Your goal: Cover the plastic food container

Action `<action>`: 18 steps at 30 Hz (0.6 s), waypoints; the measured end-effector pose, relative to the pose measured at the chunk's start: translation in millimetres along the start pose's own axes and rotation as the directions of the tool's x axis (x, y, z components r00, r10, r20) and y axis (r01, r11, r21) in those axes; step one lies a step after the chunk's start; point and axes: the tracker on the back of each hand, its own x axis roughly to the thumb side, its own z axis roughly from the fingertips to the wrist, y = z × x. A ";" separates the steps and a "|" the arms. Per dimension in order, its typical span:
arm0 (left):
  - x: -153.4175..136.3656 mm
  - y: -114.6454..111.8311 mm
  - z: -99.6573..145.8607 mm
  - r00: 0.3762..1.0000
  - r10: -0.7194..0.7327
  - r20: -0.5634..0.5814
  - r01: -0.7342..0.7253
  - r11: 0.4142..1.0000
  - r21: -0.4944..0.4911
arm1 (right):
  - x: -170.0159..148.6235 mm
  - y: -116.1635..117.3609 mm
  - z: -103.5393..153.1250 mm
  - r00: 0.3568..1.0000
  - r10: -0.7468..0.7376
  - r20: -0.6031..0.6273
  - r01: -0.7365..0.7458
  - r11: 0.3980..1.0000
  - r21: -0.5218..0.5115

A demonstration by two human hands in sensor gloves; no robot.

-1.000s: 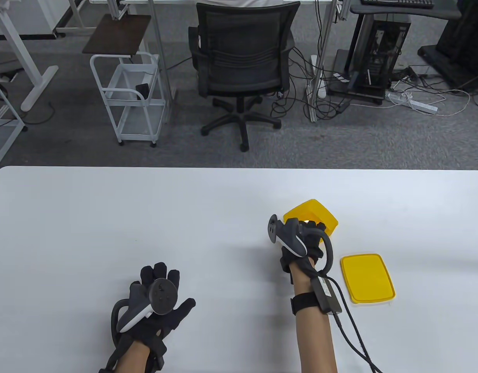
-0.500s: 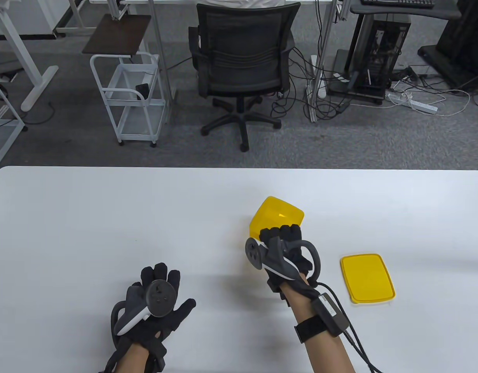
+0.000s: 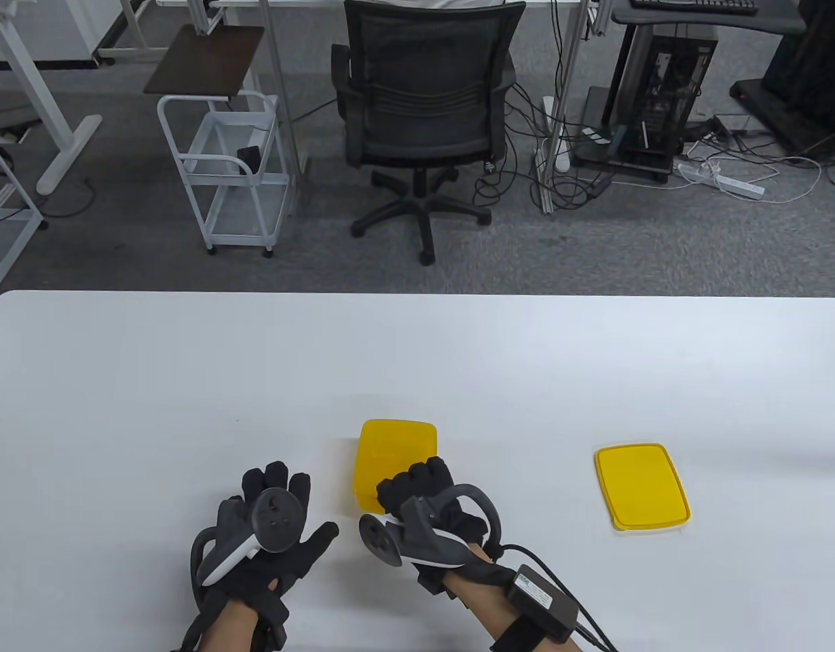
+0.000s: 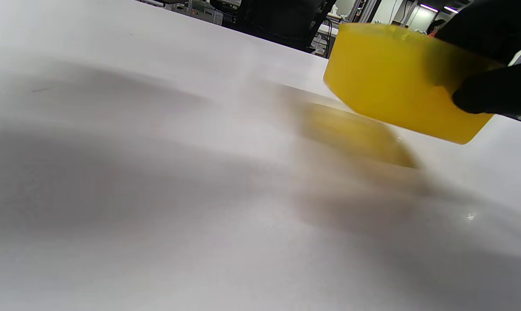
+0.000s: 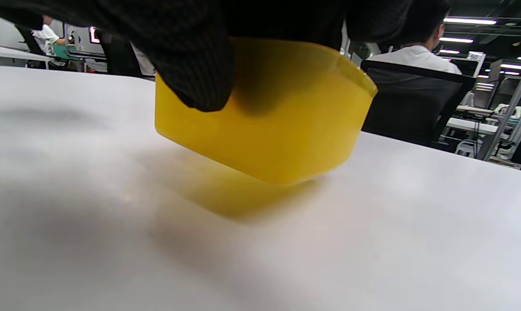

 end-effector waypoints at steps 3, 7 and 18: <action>0.8 -0.1 -0.6 1.000 -0.005 0.006 0.005 1.000 0.000 | 3.9 5.9 0.2 1.000 -0.013 0.018 0.013 1.000 0.004; 1.4 -0.4 -1.9 1.000 -0.002 0.027 0.002 1.000 -0.006 | 4.7 12.8 -1.2 1.000 -0.001 0.028 0.000 1.000 0.021; 2.2 0.1 -1.5 1.000 0.002 0.030 -0.002 1.000 0.000 | -25.6 1.3 5.6 0.999 -0.049 -0.017 0.049 0.999 0.010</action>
